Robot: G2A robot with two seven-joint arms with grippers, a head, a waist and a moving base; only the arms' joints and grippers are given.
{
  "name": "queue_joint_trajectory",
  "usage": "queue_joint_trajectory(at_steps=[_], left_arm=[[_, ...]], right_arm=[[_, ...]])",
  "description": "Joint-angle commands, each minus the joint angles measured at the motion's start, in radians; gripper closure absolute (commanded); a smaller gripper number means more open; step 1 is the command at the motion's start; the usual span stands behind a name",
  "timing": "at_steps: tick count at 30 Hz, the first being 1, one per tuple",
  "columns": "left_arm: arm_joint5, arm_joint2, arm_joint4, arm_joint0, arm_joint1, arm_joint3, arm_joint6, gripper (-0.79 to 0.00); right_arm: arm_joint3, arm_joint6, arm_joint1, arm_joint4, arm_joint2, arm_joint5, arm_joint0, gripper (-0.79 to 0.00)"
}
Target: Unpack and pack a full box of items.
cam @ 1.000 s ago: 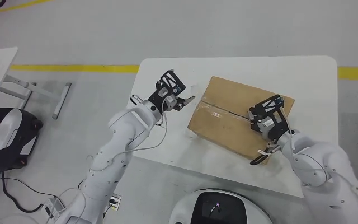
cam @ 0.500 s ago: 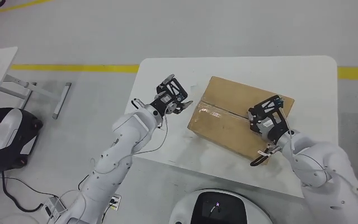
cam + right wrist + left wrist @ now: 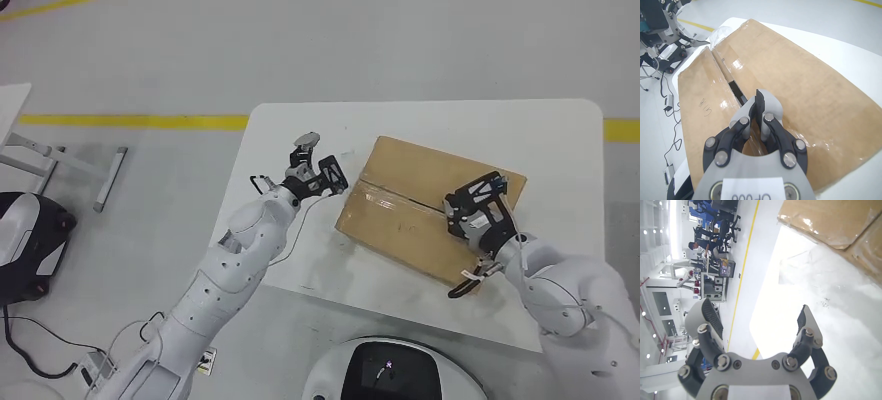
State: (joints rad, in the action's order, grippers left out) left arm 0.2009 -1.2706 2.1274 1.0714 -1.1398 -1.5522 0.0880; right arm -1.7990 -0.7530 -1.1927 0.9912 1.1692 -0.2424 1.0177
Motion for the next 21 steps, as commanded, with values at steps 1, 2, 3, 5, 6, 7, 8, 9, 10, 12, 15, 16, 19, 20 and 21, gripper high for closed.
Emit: queue_joint_trajectory(at_steps=[1, 2, 3, 5, 6, 7, 8, 9, 10, 12, 15, 16, 19, 20, 21], left_arm=[[-0.007, 0.02, 0.011, -0.019, -0.004, 0.038, -0.02, -0.785], [-0.016, 0.028, 0.007, -0.027, -0.006, 0.05, -0.035, -0.785], [-0.021, 0.034, 0.006, -0.034, -0.009, 0.063, -0.041, -0.785], [-0.034, 0.046, -0.018, -0.048, -0.014, 0.072, -0.065, -0.785], [-0.039, 0.049, -0.028, -0.054, -0.016, 0.073, -0.077, -0.785], [-0.039, 0.052, -0.052, -0.059, -0.019, 0.073, -0.092, -0.785], [-0.034, 0.055, -0.07, -0.064, -0.021, 0.072, -0.106, -0.785], [-0.034, 0.056, -0.079, -0.07, -0.022, 0.072, -0.126, -0.785], [-0.046, 0.056, -0.081, -0.074, -0.023, 0.073, -0.141, -0.785], [-0.062, 0.055, -0.134, -0.078, -0.028, 0.075, -0.167, -0.785], [-0.076, 0.049, -0.175, -0.093, -0.033, 0.065, -0.18, -0.785], [-0.085, 0.048, -0.166, -0.094, -0.033, 0.061, -0.19, -0.785], [-0.113, 0.039, -0.173, -0.091, -0.034, 0.049, -0.217, -0.785], [-0.12, 0.036, -0.173, -0.09, -0.035, 0.047, -0.216, -0.785], [-0.129, 0.033, -0.18, -0.091, -0.036, 0.042, -0.216, -0.785]], right_arm=[[-0.002, 0.0, 0.001, 0.0, 0.002, 0.0, 0.003, 0.0], [-0.002, 0.001, 0.001, 0.0, 0.002, 0.0, 0.003, 0.0], [-0.003, 0.001, 0.001, 0.001, 0.001, 0.001, 0.004, 0.0], [-0.003, 0.002, 0.001, 0.001, 0.0, 0.002, 0.004, 0.0], [-0.003, 0.002, 0.0, 0.001, -0.001, 0.003, 0.004, 0.0], [-0.003, 0.003, 0.0, 0.002, -0.001, 0.005, 0.003, 0.0], [-0.003, 0.003, 0.0, 0.002, -0.002, 0.006, 0.003, 0.0], [-0.003, 0.004, 0.0, 0.002, -0.003, 0.007, 0.003, 0.0], [-0.003, 0.003, 0.0, 0.002, -0.005, 0.006, 0.002, 0.0], [-0.003, 0.003, -0.001, 0.003, -0.007, 0.008, -0.001, 0.0], [-0.008, 0.001, -0.001, 0.005, -0.008, 0.011, -0.003, 0.0], [-0.008, -0.002, -0.001, 0.006, -0.008, 0.011, -0.003, 0.0], [-0.007, -0.003, 0.0, 0.005, -0.007, 0.009, -0.004, 0.0], [-0.006, -0.003, 0.0, 0.005, -0.007, 0.009, -0.005, 0.0], [-0.005, -0.004, 0.0, 0.007, -0.008, 0.009, -0.005, 0.0]])
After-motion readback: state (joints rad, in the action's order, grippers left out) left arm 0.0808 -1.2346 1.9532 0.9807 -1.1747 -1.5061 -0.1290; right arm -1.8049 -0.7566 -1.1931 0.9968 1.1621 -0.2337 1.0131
